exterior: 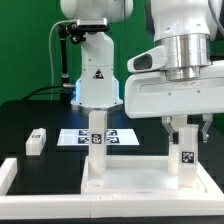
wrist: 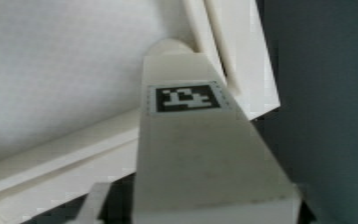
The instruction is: Assemble desk
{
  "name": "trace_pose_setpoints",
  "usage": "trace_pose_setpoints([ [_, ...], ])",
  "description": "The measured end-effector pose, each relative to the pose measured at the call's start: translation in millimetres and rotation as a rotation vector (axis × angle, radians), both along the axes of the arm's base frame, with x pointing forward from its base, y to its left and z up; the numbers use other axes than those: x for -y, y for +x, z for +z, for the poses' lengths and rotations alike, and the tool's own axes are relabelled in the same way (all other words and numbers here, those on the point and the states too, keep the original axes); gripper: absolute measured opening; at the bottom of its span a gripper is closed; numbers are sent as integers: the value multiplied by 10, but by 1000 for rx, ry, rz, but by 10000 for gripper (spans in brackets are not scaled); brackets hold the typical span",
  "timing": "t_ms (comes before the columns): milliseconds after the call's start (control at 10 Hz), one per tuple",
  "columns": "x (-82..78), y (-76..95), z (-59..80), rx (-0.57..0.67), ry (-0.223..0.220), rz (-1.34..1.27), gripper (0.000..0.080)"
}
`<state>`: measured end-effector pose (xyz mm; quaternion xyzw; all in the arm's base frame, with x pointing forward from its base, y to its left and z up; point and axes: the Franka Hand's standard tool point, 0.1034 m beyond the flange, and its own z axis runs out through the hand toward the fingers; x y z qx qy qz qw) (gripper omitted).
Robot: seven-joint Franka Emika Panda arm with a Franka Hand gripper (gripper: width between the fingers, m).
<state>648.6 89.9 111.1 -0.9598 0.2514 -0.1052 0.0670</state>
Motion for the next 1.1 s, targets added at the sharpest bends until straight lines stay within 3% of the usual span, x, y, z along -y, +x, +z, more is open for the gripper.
trace_pose_setpoints([
  [200,46,-2,-5,-12,12,-106,295],
  [400,45,15,-13,-80,52,-340,295],
  [800,-16,11,-16,-166,188,-882,297],
  [1000,39,4,-23,-207,272,-988,300],
  [1100,30,0,-25,-223,288,-1069,300],
])
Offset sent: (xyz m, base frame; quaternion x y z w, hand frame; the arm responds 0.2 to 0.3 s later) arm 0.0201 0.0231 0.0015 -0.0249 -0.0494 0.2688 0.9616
